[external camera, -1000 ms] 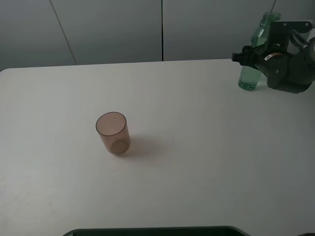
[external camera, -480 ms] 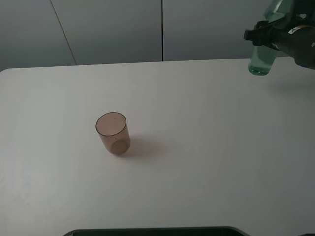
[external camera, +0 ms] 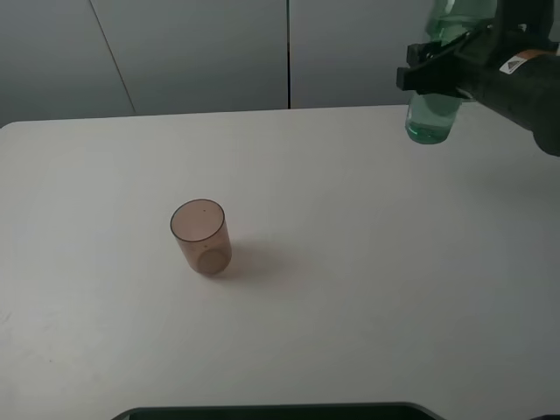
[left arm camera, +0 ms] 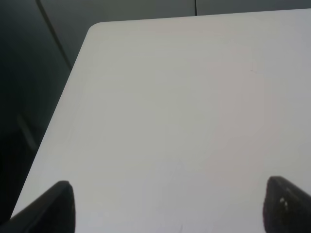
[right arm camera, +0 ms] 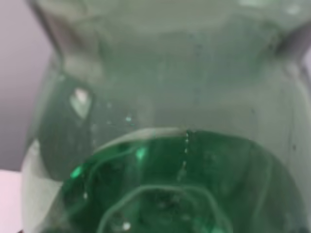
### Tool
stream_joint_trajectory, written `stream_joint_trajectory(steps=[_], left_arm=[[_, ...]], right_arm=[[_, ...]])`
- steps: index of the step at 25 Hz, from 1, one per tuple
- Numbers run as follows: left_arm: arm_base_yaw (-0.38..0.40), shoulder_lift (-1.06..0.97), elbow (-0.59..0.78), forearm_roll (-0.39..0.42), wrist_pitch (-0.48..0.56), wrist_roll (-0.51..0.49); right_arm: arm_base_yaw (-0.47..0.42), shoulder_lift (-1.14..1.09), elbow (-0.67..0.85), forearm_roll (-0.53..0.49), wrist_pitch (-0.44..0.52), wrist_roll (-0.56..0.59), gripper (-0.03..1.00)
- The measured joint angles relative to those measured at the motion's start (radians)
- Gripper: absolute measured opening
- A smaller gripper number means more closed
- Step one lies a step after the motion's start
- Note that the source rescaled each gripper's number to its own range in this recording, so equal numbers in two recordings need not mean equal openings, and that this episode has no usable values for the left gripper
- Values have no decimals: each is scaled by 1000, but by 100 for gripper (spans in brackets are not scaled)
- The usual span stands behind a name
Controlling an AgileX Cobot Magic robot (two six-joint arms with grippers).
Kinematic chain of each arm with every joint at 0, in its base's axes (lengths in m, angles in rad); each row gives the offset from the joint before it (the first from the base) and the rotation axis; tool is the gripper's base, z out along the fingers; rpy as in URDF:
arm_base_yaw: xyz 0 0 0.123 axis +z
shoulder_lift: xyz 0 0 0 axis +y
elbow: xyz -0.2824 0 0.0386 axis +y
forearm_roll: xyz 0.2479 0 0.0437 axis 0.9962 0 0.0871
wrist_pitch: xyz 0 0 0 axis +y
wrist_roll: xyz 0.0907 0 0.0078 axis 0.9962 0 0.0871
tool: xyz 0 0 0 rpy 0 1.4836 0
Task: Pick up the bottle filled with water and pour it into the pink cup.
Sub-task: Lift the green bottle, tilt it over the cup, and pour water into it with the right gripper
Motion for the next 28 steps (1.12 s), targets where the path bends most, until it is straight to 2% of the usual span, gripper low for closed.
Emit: stream_joint_trajectory(steps=[7,14,20,28], left_arm=[[0,0,0,0,0,0],[0,0,0,0,0,0],[0,0,0,0,0,0],[0,0,0,0,0,0]], right_arm=[[223,-59,59,2,15,-82,0],[359,-59,74,13,67,-118,0],[493,-59,74,125,73,-276,0],[520,5,74,218,64,-501,0]])
